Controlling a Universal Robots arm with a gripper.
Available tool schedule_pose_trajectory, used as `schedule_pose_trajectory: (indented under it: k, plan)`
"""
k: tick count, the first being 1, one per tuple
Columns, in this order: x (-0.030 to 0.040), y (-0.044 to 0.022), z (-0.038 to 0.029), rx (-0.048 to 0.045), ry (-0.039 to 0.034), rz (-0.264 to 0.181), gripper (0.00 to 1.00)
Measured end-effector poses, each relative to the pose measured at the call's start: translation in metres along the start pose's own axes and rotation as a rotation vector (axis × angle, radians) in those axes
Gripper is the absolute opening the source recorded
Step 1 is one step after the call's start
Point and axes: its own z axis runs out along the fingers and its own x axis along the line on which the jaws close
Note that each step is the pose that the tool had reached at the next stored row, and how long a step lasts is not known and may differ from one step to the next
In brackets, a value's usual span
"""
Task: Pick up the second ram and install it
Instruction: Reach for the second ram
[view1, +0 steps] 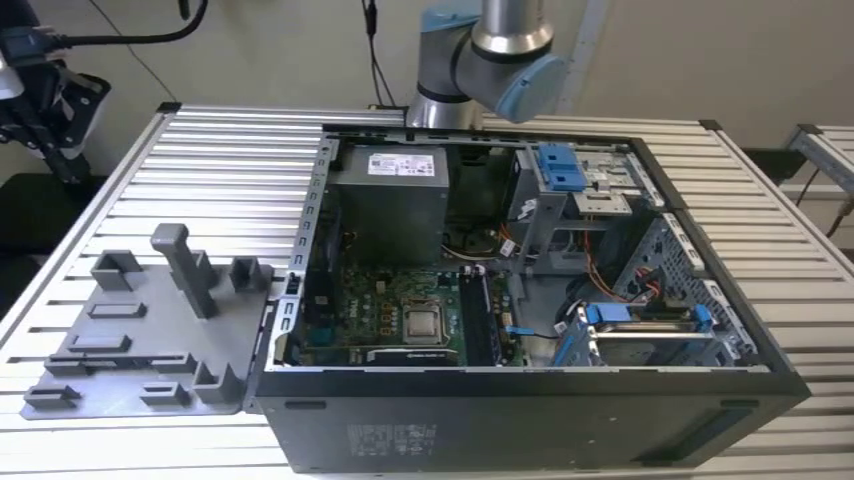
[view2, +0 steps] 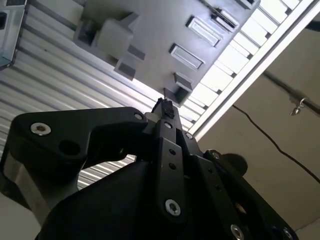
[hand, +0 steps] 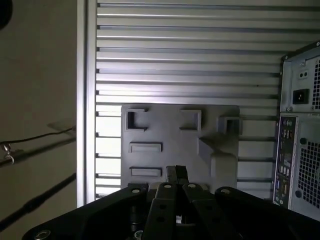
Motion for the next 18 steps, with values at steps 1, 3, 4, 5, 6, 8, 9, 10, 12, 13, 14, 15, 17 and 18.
schedule_pose_trajectory:
  k: [1, 3, 4, 5, 6, 8, 9, 10, 12, 13, 14, 15, 17, 18]
  plan:
    - [0.0, -0.002, 0.0, -0.0001, 0.0, 0.0, 0.11]
    - [0.0, -0.0063, 0.0, -0.0001, -0.0001, 0.0, 0.11]
    - [0.0, -0.0084, 0.0, 0.0, 0.0, -0.001, 0.11]
    - [-0.0001, -0.0105, 0.0, 0.0, 0.0, -0.001, 0.11]
    - [-0.0001, -0.0125, 0.0, 0.0, 0.0, -0.001, 0.11]
    - [-0.0001, -0.0167, 0.0, -0.0001, 0.0, -0.001, 0.11]
    - [-0.0001, -0.019, 0.0001, -0.0001, 0.0, -0.001, 0.11]
    - [-0.0001, -0.0214, 0.0, -0.0001, 0.0, -0.001, 0.11]
    - [-0.0001, -0.0259, 0.0, 0.0, 0.0001, -0.002, 0.11]
    - [-0.0001, -0.0283, 0.0, 0.0, 0.0001, -0.002, 0.11]
    - [-0.0001, -0.0307, 0.0, -0.0001, 0.0001, -0.002, 0.11]
    - [-0.0001, -0.0333, 0.0, -0.0001, 0.0, -0.002, 0.11]
    - [-0.0001, -0.0381, 0.0001, -0.0001, 0.0001, -0.002, 0.11]
    - [-0.0002, -0.0404, 0.0001, -0.0001, 0.0, -0.002, 0.11]
